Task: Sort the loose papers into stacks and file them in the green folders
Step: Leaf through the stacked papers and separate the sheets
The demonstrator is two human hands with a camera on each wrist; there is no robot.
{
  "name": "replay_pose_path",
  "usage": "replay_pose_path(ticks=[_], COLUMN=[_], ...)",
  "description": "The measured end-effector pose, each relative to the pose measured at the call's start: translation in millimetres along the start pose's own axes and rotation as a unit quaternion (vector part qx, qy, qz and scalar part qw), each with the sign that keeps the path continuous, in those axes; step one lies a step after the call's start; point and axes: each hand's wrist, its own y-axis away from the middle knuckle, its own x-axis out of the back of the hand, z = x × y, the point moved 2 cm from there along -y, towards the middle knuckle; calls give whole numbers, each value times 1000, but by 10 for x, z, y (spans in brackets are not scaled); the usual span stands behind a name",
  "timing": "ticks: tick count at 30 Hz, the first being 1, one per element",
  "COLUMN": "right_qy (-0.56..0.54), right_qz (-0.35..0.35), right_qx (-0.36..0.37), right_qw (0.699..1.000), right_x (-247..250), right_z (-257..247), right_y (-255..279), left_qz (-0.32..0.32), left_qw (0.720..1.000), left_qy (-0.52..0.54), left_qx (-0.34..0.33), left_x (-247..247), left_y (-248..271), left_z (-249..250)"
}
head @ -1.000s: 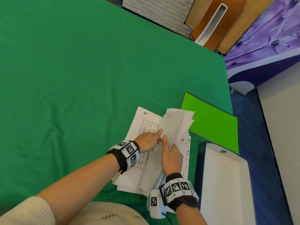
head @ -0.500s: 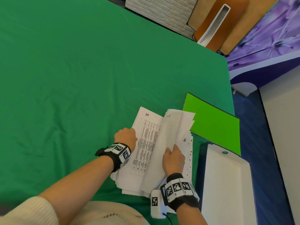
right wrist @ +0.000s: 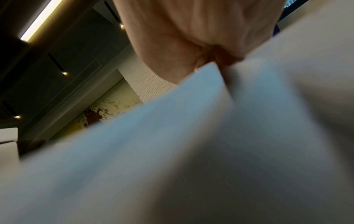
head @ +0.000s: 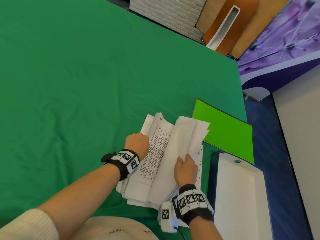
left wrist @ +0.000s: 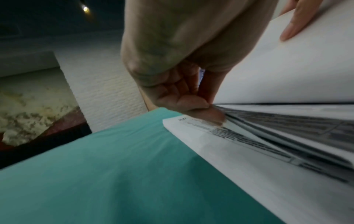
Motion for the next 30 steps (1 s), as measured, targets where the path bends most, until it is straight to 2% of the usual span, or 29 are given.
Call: replay_pose_path(ticks=[3,7,10,12,15,17,19,20,21,23,25,27,30], right_qy=[-2,-8,-14,-27,-53,-61,-52,-41,-29,-18,-24,-28,-29], right_qz=[3,5,6,1,-6,-8,-9,-10,-11,-5,2,6,11], right_qx=[2,6,0,3,20,25,32,33,29,17,14,13,15], right_qw=[1000,1000,1000,1000,998,998,998,999,999,1000,1000,1000,999], right_x=[-17,-26,-18,-39,-104,-117,-102,-91,-83,-69,-64,-46,-24], right_z=[-13,-16,-13,-7,-14,-25,-8,8,26,54,64,64,76], right_y=[6,7,-3,-4,1,16,15,9,-3,-28,-42,-43,-40], left_qz=[1,27,44,51,27,-24,-79,-88,-80,-26,-22,-50,-65], left_qw=[999,999,997,989,953,916,874,869,882,933,956,962,965], left_qy=[-49,-34,18,108,275,377,462,474,458,358,261,212,210], left_qx=[-11,-19,-57,-84,-123,-132,-127,-110,-79,28,131,162,140], left_x=[86,172,199,169,69,-31,-86,-105,-116,-157,-215,-301,-402], left_y=[49,74,83,86,96,74,48,31,11,-30,-29,-30,-35], left_z=[103,216,302,362,465,503,495,464,416,272,127,54,36])
